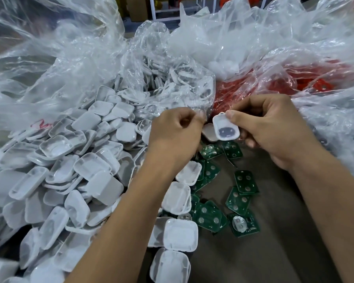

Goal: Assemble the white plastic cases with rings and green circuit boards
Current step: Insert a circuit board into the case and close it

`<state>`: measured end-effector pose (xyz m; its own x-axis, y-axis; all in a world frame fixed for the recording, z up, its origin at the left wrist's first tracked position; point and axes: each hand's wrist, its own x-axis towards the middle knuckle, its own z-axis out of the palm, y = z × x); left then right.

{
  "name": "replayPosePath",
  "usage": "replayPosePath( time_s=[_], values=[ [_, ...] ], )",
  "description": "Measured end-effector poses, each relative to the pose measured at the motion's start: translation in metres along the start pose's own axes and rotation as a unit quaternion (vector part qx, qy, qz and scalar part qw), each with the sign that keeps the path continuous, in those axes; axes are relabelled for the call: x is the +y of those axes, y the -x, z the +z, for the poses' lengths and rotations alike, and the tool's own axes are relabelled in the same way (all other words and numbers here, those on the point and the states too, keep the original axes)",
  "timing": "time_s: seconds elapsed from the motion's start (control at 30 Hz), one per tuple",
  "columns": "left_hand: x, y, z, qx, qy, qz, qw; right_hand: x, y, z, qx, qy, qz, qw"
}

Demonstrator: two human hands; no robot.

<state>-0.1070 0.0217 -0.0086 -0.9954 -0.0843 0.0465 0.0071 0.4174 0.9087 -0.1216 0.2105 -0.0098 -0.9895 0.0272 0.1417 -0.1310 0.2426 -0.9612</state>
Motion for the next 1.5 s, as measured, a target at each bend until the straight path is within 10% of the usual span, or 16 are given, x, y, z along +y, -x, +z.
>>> replayPosePath(
  time_s=[0.17, 0.33, 0.67, 0.8, 1.5],
  values=[
    [0.001, 0.008, 0.006, -0.084, -0.315, 0.103, 0.940, 0.000, -0.005, -0.011, 0.050, -0.011, 0.008, 0.999],
    [0.004, 0.008, 0.011, -0.074, -0.369, 0.120, 0.918, 0.002, -0.006, -0.010, 0.055, -0.002, 0.010, 0.998],
    [-0.008, -0.009, -0.007, 0.071, -0.125, 0.059, 0.988, 0.000, 0.007, 0.011, -0.035, 0.198, -0.038, 0.979],
    [-0.008, -0.008, -0.010, 0.054, 0.061, -0.005, 0.997, -0.002, 0.012, 0.025, -0.038, 0.267, -0.068, 0.961],
    [0.000, -0.004, -0.015, -0.095, 0.253, -0.065, 0.961, -0.009, 0.010, 0.012, -0.051, 0.184, -0.267, 0.945]
  ],
)
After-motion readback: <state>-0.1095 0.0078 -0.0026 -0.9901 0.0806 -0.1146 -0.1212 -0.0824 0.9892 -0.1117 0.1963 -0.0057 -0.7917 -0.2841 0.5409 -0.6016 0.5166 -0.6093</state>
